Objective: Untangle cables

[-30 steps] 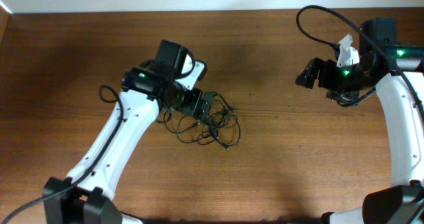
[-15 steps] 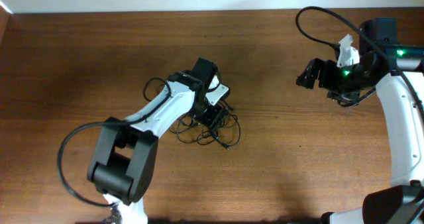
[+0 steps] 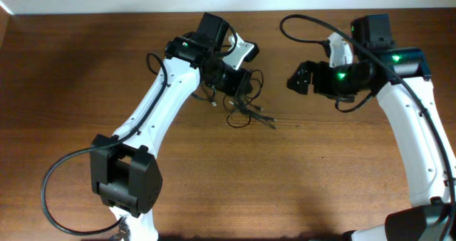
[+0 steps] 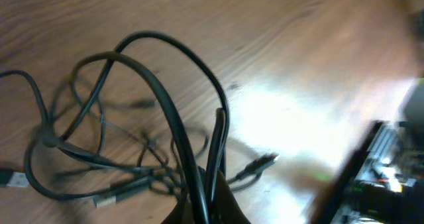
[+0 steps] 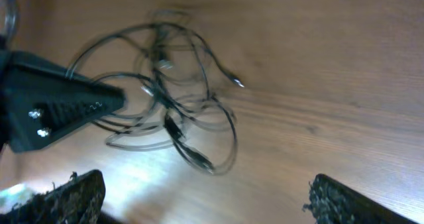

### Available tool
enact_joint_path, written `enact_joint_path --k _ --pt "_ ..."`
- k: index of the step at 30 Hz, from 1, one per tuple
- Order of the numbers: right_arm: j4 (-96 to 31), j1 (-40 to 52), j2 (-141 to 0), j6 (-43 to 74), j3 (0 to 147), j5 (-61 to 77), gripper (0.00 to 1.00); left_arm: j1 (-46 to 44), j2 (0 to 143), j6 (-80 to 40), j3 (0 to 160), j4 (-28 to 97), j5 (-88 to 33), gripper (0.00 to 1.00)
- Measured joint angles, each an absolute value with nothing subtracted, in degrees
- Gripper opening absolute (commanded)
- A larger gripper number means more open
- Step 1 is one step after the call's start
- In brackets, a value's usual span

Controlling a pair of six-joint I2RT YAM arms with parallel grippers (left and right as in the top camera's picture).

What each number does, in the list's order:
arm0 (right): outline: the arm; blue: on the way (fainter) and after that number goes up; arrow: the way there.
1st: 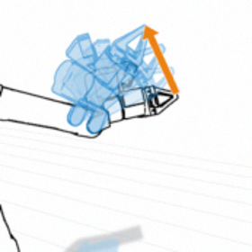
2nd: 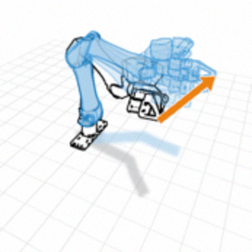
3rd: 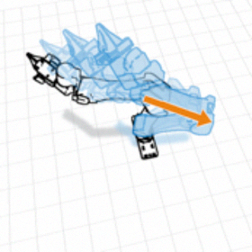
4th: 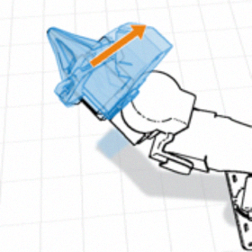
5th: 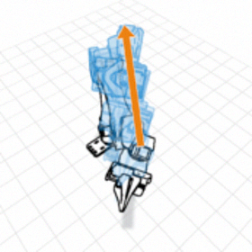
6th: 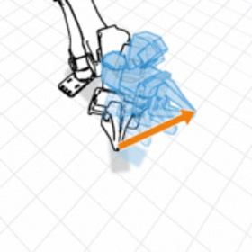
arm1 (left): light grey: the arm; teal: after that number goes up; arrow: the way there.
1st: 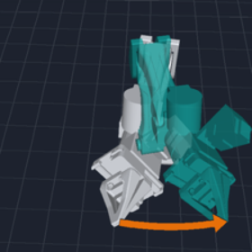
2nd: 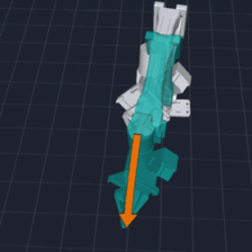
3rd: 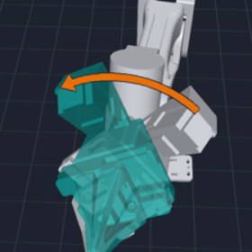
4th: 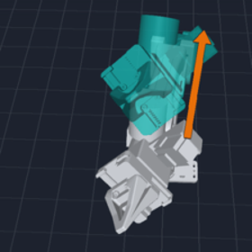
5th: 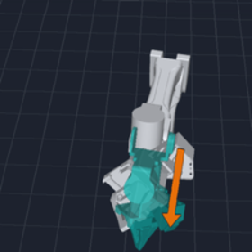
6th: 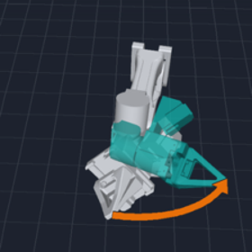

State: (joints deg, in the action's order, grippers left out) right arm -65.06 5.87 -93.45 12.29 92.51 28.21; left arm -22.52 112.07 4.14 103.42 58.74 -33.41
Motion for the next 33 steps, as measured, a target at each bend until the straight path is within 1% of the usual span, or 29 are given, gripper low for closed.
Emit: enact_joint_path --k 3,7,10,13,15,16,21,24,29,32,33 --pt "-62.0 7.0 -93.4 14.9 92.5 31.4 0.99 -22.5 112.1 1.7 104.9 58.1 -39.4 0.00" --pt "-61.2 7.6 -93.7 18.4 92.5 33.1 0.99 -22.3 112.1 -2.4 104.9 55.1 -46.0 0.00" --pt "-61.1 7.6 -96.2 19.5 92.5 34.7 0.98 -20.2 112.1 -5.3 104.9 48.7 -55.7 0.00" --pt "-59.9 7.6 -99.0 19.6 92.5 35.4 0.96 -17.8 112.1 -9.7 104.9 45.2 -62.9 0.00" --pt "-58.8 7.6 -100.2 19.7 92.5 35.7 0.96 -17.4 112.1 -11.7 104.9 43.3 -66.4 0.00" --pt "-58.3 7.6 -101.0 19.8 92.5 36.0 0.96 -17.4 112.1 -13.8 104.9 40.3 -69.1 0.00" --pt "-55.0 5.6 -101.7 20.0 92.5 40.0 0.96 -16.0 112.0 -20.8 104.9 32.5 -72.2 0.00" --pt "-54.9 3.6 -101.7 20.1 92.5 40.3 0.96 -13.6 112.0 -29.1 104.9 23.3 -72.8 0.00" --pt "-54.8 6.0 -101.8 19.2 92.5 40.6 0.96 -13.1 112.0 -45.8 105.0 3.5 -73.4 0.00" --pt "-53.8 6.3 -102.9 19.1 92.5 40.5 0.95 -13.1 112.0 -55.9 105.0 -7.0 -74.3 0.00" --pt "-52.6 6.3 -103.8 19.0 92.5 40.4 0.92 -13.1 112.0 -60.8 105.2 -12.4 -74.6 0.00"
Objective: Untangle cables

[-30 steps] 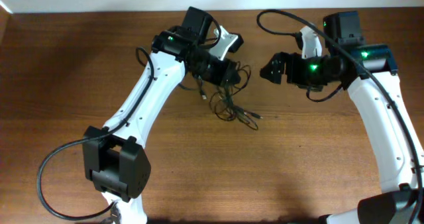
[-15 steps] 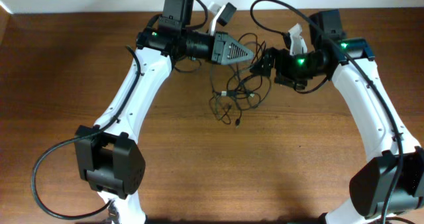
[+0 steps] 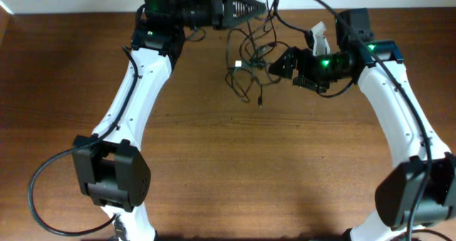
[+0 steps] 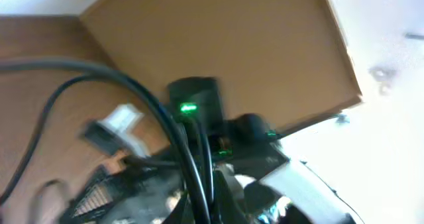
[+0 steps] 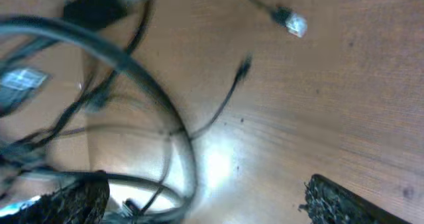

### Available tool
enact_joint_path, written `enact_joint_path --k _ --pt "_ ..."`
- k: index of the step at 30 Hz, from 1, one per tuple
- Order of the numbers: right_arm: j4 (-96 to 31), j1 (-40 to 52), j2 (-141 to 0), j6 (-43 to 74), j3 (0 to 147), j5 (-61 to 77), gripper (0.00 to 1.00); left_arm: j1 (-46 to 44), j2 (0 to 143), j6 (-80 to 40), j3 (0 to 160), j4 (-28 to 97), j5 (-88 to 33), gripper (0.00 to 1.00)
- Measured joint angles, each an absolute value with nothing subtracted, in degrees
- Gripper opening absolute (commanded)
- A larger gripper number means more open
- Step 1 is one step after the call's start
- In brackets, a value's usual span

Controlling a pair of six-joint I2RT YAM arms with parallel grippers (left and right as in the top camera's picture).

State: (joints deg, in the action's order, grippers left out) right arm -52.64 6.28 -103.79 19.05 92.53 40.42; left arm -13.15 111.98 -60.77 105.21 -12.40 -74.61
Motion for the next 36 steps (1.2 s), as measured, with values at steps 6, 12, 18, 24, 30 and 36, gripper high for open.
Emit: enact_joint_path --k 6,12,18,24,30,36 --pt "-48.2 6.3 -106.2 19.2 92.5 36.2 0.48 -12.8 112.0 -82.6 105.3 -35.7 -76.1 0.00" --pt "-52.7 4.0 -106.2 19.2 92.5 32.1 0.06 -4.6 112.0 -89.6 105.3 -43.4 -75.9 0.00" --pt "-61.0 -1.0 -106.2 13.7 92.9 28.8 0.04 3.0 111.9 -74.9 105.7 -20.9 -75.6 0.00" --pt "-66.0 -1.4 -105.7 8.8 92.9 25.9 0.04 3.5 111.6 -33.9 105.6 38.6 -44.8 0.00" --pt "-73.4 -1.4 -98.0 6.0 97.8 26.0 0.04 1.6 111.5 -17.9 105.6 56.5 -13.3 0.00" --pt "-87.0 -1.7 -95.1 4.2 116.0 19.7 0.04 1.6 111.5 -13.2 105.6 59.2 5.8 0.00"
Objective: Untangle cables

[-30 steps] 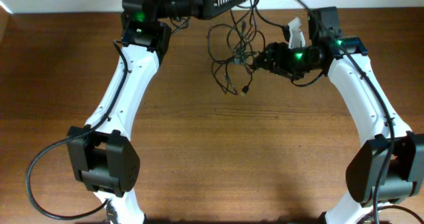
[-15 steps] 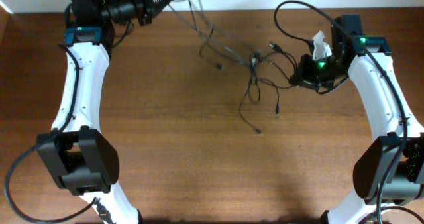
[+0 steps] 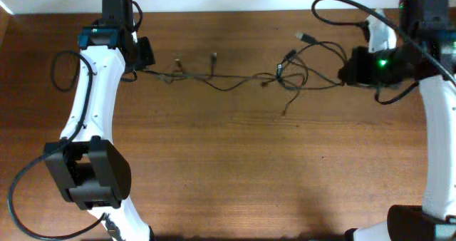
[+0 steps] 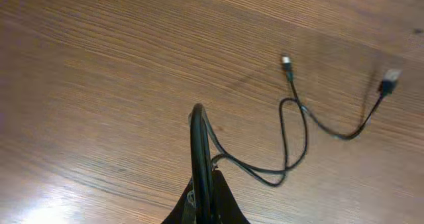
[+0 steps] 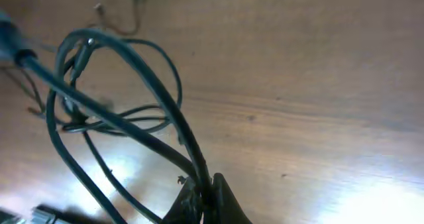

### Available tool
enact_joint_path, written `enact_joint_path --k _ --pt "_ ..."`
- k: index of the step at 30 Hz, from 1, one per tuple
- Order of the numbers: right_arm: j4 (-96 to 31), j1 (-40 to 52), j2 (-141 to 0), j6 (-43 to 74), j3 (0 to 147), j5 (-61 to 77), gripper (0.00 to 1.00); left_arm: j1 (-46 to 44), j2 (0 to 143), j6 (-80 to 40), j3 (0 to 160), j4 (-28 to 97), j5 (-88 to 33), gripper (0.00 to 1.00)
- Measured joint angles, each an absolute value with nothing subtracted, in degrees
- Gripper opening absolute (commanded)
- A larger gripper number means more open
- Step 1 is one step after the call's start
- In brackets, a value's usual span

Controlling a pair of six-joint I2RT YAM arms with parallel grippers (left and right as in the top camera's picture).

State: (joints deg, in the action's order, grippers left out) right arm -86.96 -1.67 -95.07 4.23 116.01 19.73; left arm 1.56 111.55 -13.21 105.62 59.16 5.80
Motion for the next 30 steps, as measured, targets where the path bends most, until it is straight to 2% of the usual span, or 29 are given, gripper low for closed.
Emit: enact_joint_path --k 4,7,13,16,17,18,19,23,26,27,29,30 --pt "-92.2 -8.2 -94.9 5.8 121.0 11.5 0.04 2.8 111.5 -11.5 105.6 58.9 14.5 0.00" --pt "-92.6 -11.1 -94.9 7.0 121.2 11.4 0.04 4.8 111.5 -9.9 105.6 58.8 15.2 0.00" --pt "-92.3 -1.2 -94.9 5.4 121.2 16.2 0.04 3.6 111.5 0.9 105.6 58.5 -2.1 0.00" --pt "-91.7 5.7 -97.5 5.6 121.3 16.9 0.04 0.6 111.5 11.2 105.6 60.0 -18.4 0.30" --pt "-91.2 7.0 -98.7 5.8 121.3 17.0 0.04 -0.6 111.5 12.7 105.6 60.9 -21.0 0.58" --pt "-90.9 7.7 -99.5 5.9 121.3 17.1 0.04 -1.8 111.5 14.4 105.6 62.6 -22.6 0.71" --pt "-90.5 8.6 -100.2 6.0 121.3 17.2 0.04 -3.0 111.5 15.4 105.6 64.1 -23.5 0.98" --pt "-89.7 12.0 -102.5 6.1 121.3 18.0 0.04 -8.6 111.5 17.6 105.6 66.7 -25.1 0.99" --pt "-89.5 12.1 -102.6 6.1 121.3 18.1 0.04 -9.0 111.5 15.3 105.8 66.4 -24.9 0.99" --pt "-89.2 12.1 -102.6 6.0 121.3 18.1 0.04 -8.9 111.5 15.2 106.2 66.5 -25.8 0.95" --pt "-88.6 12.1 -102.6 6.0 121.3 18.1 0.04 -8.9 110.8 16.7 108.5 67.0 -32.0 0.78" --pt "-88.6 12.1 -102.6 6.0 121.3 18.1 0.04 -8.9 110.0 18.0 108.9 68.1 -35.0 0.76"
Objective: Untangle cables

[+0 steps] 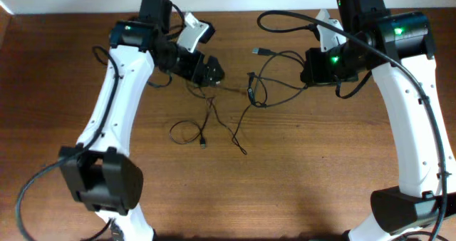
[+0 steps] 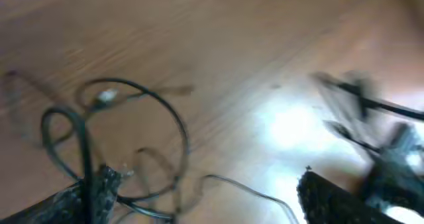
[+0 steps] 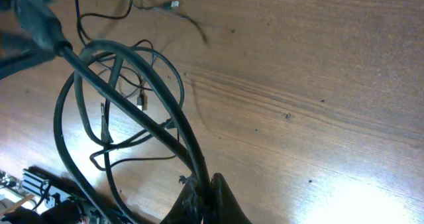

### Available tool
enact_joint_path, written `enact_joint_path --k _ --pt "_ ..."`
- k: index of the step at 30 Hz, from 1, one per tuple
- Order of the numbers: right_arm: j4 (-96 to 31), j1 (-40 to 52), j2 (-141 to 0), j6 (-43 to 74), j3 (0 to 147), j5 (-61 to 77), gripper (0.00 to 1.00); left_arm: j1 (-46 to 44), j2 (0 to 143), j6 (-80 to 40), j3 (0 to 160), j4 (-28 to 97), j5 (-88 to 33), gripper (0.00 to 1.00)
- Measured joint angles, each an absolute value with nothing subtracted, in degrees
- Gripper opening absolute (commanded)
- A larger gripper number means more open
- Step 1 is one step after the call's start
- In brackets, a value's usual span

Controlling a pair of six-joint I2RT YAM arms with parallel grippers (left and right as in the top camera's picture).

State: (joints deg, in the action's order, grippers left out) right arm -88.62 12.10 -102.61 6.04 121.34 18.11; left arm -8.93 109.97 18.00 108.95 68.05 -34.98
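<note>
Thin black cables [image 1: 208,120] lie slack on the wooden table [image 1: 306,170], their ends trailing toward the front. More loops [image 1: 274,75] hang between the two grippers, with a plug [image 1: 256,51] sticking out at the back. My right gripper [image 1: 311,65] is shut on a thick black cable [image 3: 126,85], pinched at the fingertips of the right gripper [image 3: 205,187]. My left gripper [image 1: 211,70] is over the left part of the tangle. Its fingers [image 2: 99,191] stand wide apart in the blurred left wrist view, the left gripper [image 2: 209,184] open over cable loops [image 2: 132,138].
The arms' own supply cables arch near the back edge, one by the right arm [image 1: 285,18] and one by the left arm [image 1: 98,52]. The table's back edge [image 1: 228,13] runs close behind both grippers.
My left gripper was shut on a cable at the far left with the cables stretched in a line. It is now open near the middle, the thin cables slack. The right gripper moved left, still shut.
First my left gripper held the tangle at mid table, with the right one open beside it. Then the tangle was up at the back between both. Then both grippers were shut and far apart, the cables strung out. Now the left has let go.
</note>
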Motion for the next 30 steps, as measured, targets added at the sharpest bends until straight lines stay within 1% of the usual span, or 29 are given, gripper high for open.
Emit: enact_joint_path --k 3,5,7,9,10,11,13,15,17,20,21,22,23,24,30 --pt "-88.0 12.1 -102.6 6.0 121.3 18.1 0.04 -9.1 107.5 25.4 109.6 75.9 -46.6 0.78" --pt "-87.9 12.1 -102.6 6.3 121.3 18.1 0.04 -10.1 107.4 30.4 109.5 79.4 -50.0 0.79" --pt "-87.8 12.1 -102.6 6.9 121.3 18.1 0.04 -13.8 107.4 34.2 108.6 79.4 -52.4 0.77" --pt "-87.8 12.1 -102.6 7.4 121.3 18.1 0.04 -16.3 107.3 35.3 107.1 76.4 -52.5 0.73" --pt "-87.8 12.1 -102.6 7.6 121.3 18.1 0.04 -17.9 107.4 35.7 105.9 75.2 -52.2 0.67" --pt "-87.8 12.1 -102.6 7.7 121.3 18.1 0.04 -19.0 107.4 36.0 105.3 75.2 -52.1 0.64" --pt "-87.8 12.1 -102.6 7.9 121.3 18.1 0.04 -20.3 107.5 36.3 105.0 75.1 -51.7 0.63" --pt "-87.8 12.1 -102.6 8.0 121.3 18.1 0.04 -22.9 108.7 36.4 105.0 74.6 -49.3 0.62" --pt "-87.8 12.1 -102.6 8.2 121.3 18.1 0.04 -24.2 109.9 36.4 104.9 74.3 -47.7 0.58" --pt "-87.8 12.1 -102.6 8.4 121.3 18.1 0.04 -25.5 112.2 36.4 104.9 74.3 -44.1 0.56" --pt "-87.8 12.1 -102.6 8.4 121.3 18.1 0.04 -25.7 113.0 36.2 104.9 74.0 -42.8 0.52" --pt "-87.8 12.1 -102.6 8.4 121.3 18.1 0.04 -25.9 113.7 35.8 104.9 73.4 -41.8 0.32" --pt "-87.8 12.1 -102.6 8.4 121.3 18.1 0.04 -25.9 114.1 35.0 104.9 72.8 -41.3 0.04" --pt "-87.8 12.1 -102.6 8.4 121.3 18.1 0.04 -25.9 114.5 34.4 104.9 72.1 -40.8 0.00" --pt "-87.8 12.1 -102.6 9.4 121.3 15.2 0.04 -24.4 115.3 32.0 104.9 71.6 -40.0 0.00"
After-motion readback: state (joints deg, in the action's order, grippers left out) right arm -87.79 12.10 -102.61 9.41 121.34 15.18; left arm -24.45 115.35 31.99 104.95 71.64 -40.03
